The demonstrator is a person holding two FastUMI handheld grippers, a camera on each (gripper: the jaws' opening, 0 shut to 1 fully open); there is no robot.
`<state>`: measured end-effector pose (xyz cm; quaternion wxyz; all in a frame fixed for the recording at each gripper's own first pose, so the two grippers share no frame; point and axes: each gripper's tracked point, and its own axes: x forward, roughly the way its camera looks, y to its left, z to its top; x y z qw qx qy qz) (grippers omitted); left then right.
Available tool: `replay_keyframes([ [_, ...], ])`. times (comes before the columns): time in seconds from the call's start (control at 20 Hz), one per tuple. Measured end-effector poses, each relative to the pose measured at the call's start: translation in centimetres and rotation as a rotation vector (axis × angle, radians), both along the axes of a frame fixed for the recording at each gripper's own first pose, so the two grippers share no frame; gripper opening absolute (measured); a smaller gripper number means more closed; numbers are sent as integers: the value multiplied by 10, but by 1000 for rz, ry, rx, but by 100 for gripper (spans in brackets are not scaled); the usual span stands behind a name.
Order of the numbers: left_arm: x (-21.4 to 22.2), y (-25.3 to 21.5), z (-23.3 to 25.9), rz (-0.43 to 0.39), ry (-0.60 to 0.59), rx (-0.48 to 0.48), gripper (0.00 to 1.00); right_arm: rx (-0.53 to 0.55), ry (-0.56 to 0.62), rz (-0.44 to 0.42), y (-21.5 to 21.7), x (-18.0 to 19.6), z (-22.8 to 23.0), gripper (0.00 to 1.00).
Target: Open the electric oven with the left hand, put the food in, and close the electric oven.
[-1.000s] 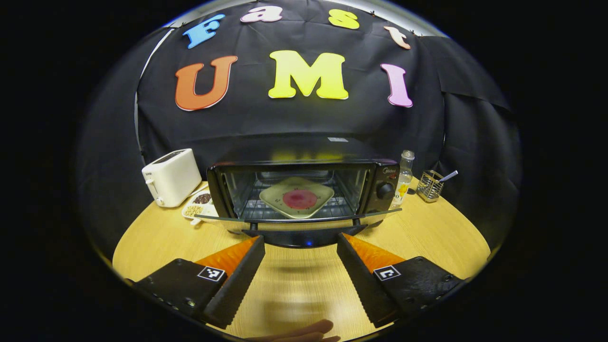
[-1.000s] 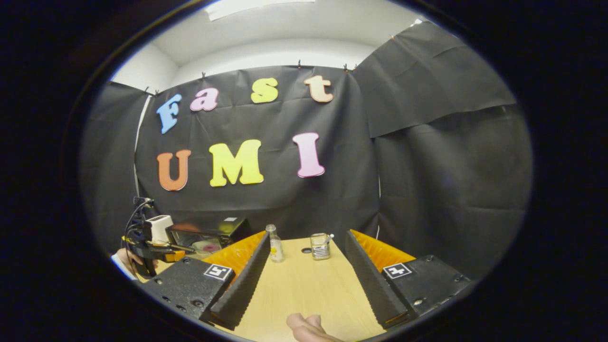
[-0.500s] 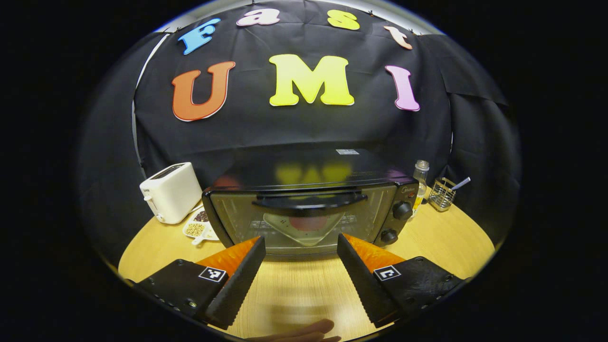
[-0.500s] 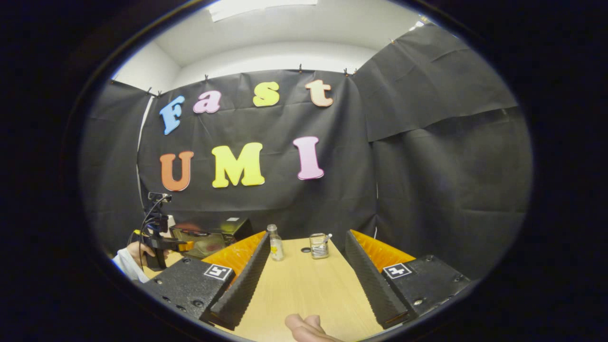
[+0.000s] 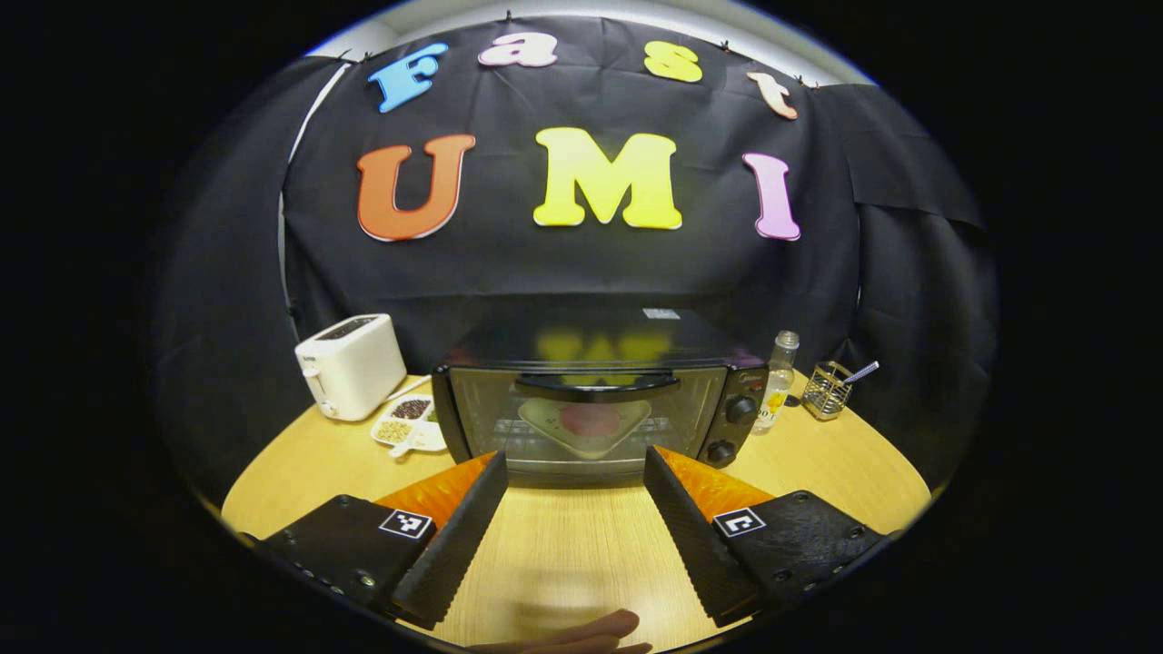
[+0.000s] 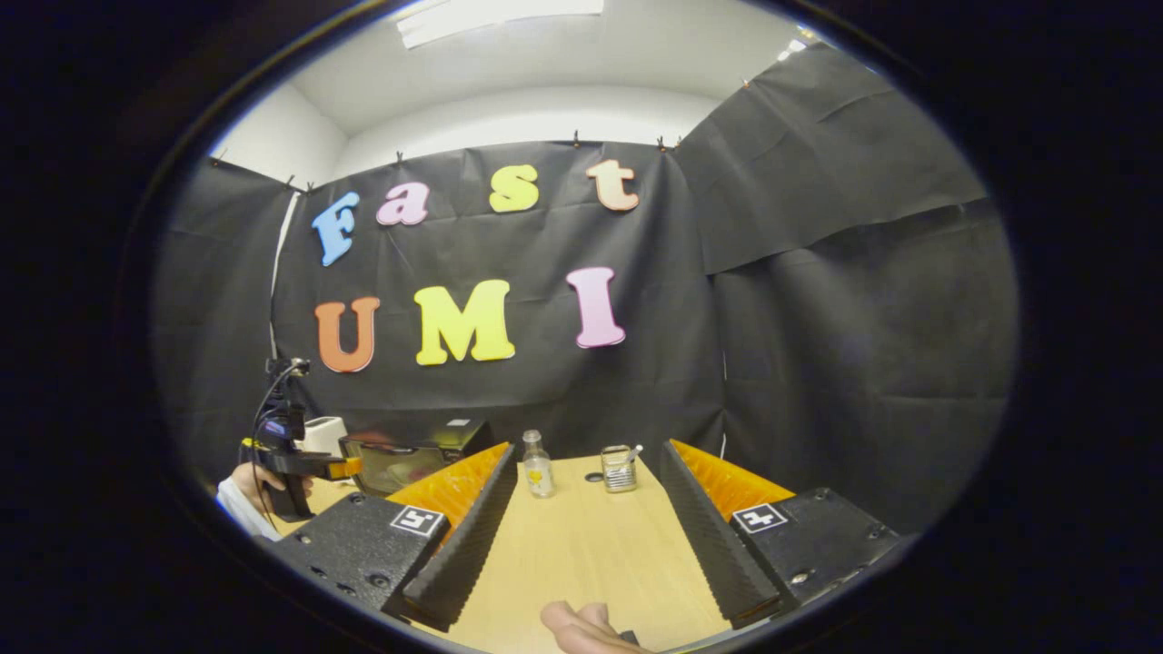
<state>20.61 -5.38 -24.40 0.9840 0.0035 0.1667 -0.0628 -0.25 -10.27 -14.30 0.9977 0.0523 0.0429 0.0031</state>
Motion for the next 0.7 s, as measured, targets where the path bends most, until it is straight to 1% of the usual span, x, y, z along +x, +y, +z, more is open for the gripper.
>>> replay_keyframes([
  [0.1, -29, 5, 25, 10, -48, 10, 96, 4, -7, 7, 6, -6, 5, 96],
  [0.25, -75, 9, 68, 7, -113, -9, 96, 6, -20, 21, 20, -8, 17, 96],
  [0.5, -147, 26, 138, 28, -216, -15, 96, -25, -22, 35, 39, 0, 28, 96],
  [0.55, -161, 31, 148, 36, -236, -6, 96, -32, -22, 39, 43, 2, 30, 96],
  [0.6, -174, 37, 153, 48, -245, 1, 96, -35, -20, 40, 45, 4, 32, 100],
  [0.65, -186, 42, 157, 60, -250, -6, 96, -34, -20, 44, 49, 5, 33, 96],
  [0.7, -197, 44, 161, 65, -258, -22, 96, -31, -20, 50, 53, 4, 33, 96],
])
